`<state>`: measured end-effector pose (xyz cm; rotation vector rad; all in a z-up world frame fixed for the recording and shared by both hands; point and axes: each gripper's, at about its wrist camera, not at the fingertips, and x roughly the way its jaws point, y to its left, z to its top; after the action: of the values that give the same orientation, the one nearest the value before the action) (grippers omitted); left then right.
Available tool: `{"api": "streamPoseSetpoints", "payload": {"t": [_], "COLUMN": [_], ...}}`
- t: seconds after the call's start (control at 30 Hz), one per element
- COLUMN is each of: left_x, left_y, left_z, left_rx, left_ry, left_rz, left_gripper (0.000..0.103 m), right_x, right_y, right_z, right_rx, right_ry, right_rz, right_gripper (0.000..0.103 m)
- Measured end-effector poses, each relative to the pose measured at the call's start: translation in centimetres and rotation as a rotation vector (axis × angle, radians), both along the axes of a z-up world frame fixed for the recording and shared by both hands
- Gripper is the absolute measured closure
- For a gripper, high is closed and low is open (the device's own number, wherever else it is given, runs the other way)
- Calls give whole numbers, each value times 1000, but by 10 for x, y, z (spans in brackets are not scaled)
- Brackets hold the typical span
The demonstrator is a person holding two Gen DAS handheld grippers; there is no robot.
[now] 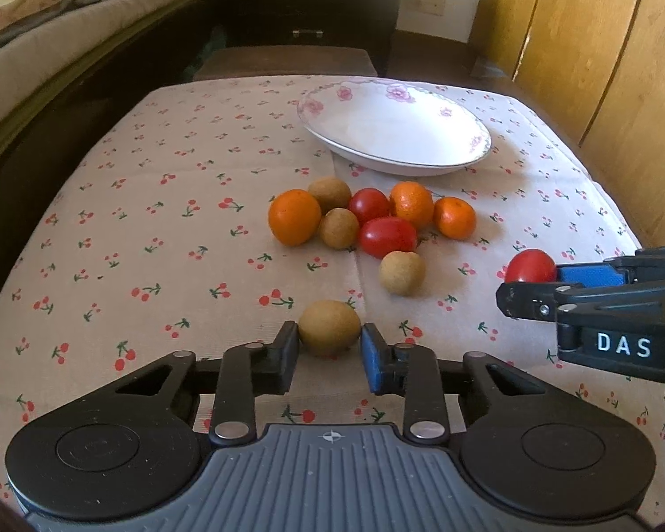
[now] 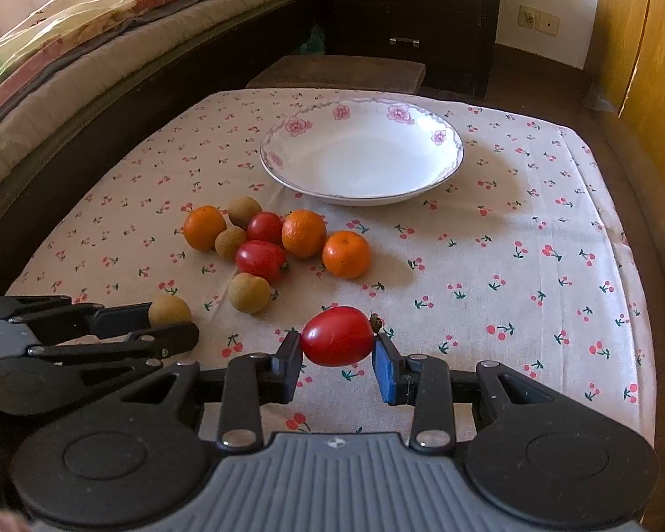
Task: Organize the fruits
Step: 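Close the left gripper on a brown kiwi-like fruit and lift it, then carry the tomato in the right gripper while the left carries the kiwi, releasing both into the bowl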
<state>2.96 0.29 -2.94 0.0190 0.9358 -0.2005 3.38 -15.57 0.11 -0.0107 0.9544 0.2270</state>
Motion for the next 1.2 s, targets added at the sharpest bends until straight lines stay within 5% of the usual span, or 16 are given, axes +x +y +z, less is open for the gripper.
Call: {"api": "streamPoseSetpoints", "payload": {"t": [0.77,1.2], "left_x": [5,24], "left_y": [3,-1], "left_z": [3,36], "left_rx": [-13,-69], "left_ry": [8,-48], "left_rz": [11,5], "left_gripper": [65,65], "right_x": [2,21], "right_y": [8,1], "right_z": [-2,21], "right_rx": [-10,41], "right_ry": [6,-39], "right_rz": [19,-26], "right_gripper": [67,67]}}
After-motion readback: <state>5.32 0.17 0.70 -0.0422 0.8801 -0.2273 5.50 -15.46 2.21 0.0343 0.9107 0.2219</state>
